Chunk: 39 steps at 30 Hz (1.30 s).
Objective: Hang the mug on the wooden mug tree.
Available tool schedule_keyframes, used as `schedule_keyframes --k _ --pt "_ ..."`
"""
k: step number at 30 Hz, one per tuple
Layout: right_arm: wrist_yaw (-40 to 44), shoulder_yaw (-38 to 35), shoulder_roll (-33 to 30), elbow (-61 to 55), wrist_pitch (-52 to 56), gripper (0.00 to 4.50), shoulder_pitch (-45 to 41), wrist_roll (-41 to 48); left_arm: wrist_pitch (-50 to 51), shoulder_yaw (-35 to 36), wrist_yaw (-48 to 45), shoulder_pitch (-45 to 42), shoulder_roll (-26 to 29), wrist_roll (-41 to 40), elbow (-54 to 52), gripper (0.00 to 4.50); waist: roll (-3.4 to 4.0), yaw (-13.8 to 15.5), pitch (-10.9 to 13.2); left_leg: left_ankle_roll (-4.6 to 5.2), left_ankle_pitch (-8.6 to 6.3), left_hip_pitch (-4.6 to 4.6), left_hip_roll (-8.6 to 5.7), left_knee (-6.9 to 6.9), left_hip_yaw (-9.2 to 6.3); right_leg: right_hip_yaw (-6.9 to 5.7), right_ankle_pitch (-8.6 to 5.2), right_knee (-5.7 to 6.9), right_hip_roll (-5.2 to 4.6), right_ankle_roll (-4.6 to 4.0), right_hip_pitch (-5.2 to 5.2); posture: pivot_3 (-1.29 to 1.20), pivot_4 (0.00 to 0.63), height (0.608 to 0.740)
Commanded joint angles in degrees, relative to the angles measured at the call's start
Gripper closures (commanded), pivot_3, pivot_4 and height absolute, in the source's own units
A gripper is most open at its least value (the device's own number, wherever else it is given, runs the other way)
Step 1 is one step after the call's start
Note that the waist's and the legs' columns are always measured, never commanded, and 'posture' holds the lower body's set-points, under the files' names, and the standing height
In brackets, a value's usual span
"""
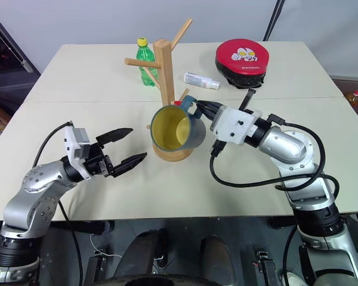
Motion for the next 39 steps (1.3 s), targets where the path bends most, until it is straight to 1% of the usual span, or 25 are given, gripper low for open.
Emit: schedule_keyframes --k 1,9,12,17,20,24,26,29,30,32,35,39 --pt "0.28 0.28 0.33 0.49 0.67 4.48 -2.25 0.06 1.08 2.18 0.65 -0.91 0.91 -2.64 -3.25 0.00 0.00 -0.03 0.00 0.00 0.00 0.00 0.00 0.00 0.00 0.00 0.00 0.00 0.00 0.00 0.00 0.00 0.150 0.740" --pt "0.81 2.08 0.66 3.19 1.65 4.48 -4.86 -1.02 2.29 2.42 1.56 -1.60 1.38 -4.13 -4.83 0.00 0.00 0.00 0.00 0.00 0.00 0.00 -0.01 0.00 0.00 0.00 0.00 0.00 0.03 0.00 0.01 0.00 0.150 0.740" --pt "0.78 2.10 0.80 3.17 1.92 3.54 -5.17 -1.09 2.37 2.29 1.68 -1.71 1.38 -4.20 -4.94 0.00 0.00 -0.01 0.00 0.00 0.00 0.00 -0.01 0.00 0.02 0.00 0.00 0.00 0.09 0.01 0.01 0.00 0.150 0.740" --pt "0.24 0.96 0.10 2.59 1.48 0.99 -5.53 -1.64 2.34 2.00 1.78 -2.22 1.29 -3.97 -4.62 0.00 0.00 -0.04 0.00 0.00 0.00 0.00 -0.01 0.00 0.01 0.00 0.01 0.01 0.11 0.01 0.01 0.00 0.150 0.740" --pt "0.42 -1.73 -1.16 1.50 2.05 0.99 -4.00 -0.48 2.44 1.98 2.11 -2.52 1.19 -3.75 -4.13 0.00 0.00 0.02 0.00 0.00 0.00 0.00 -0.02 0.00 0.02 -0.01 0.01 0.01 0.12 0.01 0.01 0.00 0.150 0.740" --pt "0.30 -10.58 -1.49 0.13 4.69 0.99 3.02 6.32 3.54 2.66 5.63 -2.46 0.22 -3.05 -2.04 0.00 -0.07 0.36 0.01 0.00 0.00 0.00 -0.03 0.01 -0.01 -0.06 0.01 -0.05 0.08 0.01 0.11 0.00 0.150 0.740" --pt "-1.13 -14.52 0.70 0.34 6.11 0.99 6.18 10.33 2.77 3.03 7.98 -2.29 -0.68 -1.52 -0.53 0.00 -0.09 0.18 0.03 0.01 0.00 0.00 -0.05 0.03 -0.02 -0.07 0.01 -0.09 0.06 0.02 0.15 0.00 0.150 0.740" --pt "-4.04 -19.89 6.29 3.45 8.17 0.99 13.18 16.35 2.36 4.54 13.03 -1.40 -2.87 0.73 2.75 0.00 -0.13 -0.04 0.03 0.01 -0.01 0.15 0.00 0.02 -0.03 -0.07 0.01 -0.06 0.04 0.03 0.26 0.00 0.150 0.740" --pt "-4.62 -20.62 7.41 4.05 8.51 0.99 14.47 17.28 2.15 4.91 13.98 -1.17 -3.44 1.09 3.27 0.00 -0.13 -0.09 0.03 0.01 -0.01 0.17 0.01 -0.01 -0.03 -0.06 0.01 -0.04 0.05 0.03 0.25 0.00 0.150 0.740" --pt "-6.45 -21.41 10.69 5.88 7.77 0.99 17.30 18.40 0.44 6.47 19.23 -0.61 -5.95 4.13 5.93 0.00 -0.11 -0.18 0.03 0.01 0.00 0.16 0.02 -0.01 -0.03 -0.05 0.01 0.00 0.06 0.03 0.21 0.00 0.150 0.740" --pt "-8.04 -21.86 14.42 9.32 4.55 0.99 20.94 18.53 -1.77 7.29 23.51 1.74 -7.64 8.71 9.32 0.00 -0.11 -0.27 0.03 0.01 0.00 0.16 0.02 -0.01 -0.02 -0.04 0.02 0.02 0.07 0.03 0.19 0.00 0.150 0.740" --pt "-7.99 -21.19 15.34 11.85 1.74 0.99 22.20 18.35 -3.75 8.16 25.43 3.55 -8.94 10.27 10.55 0.00 -0.11 -0.09 0.03 0.01 0.00 0.14 0.00 0.00 0.01 -0.04 0.02 0.03 0.10 0.03 0.15 0.00 0.150 0.740"
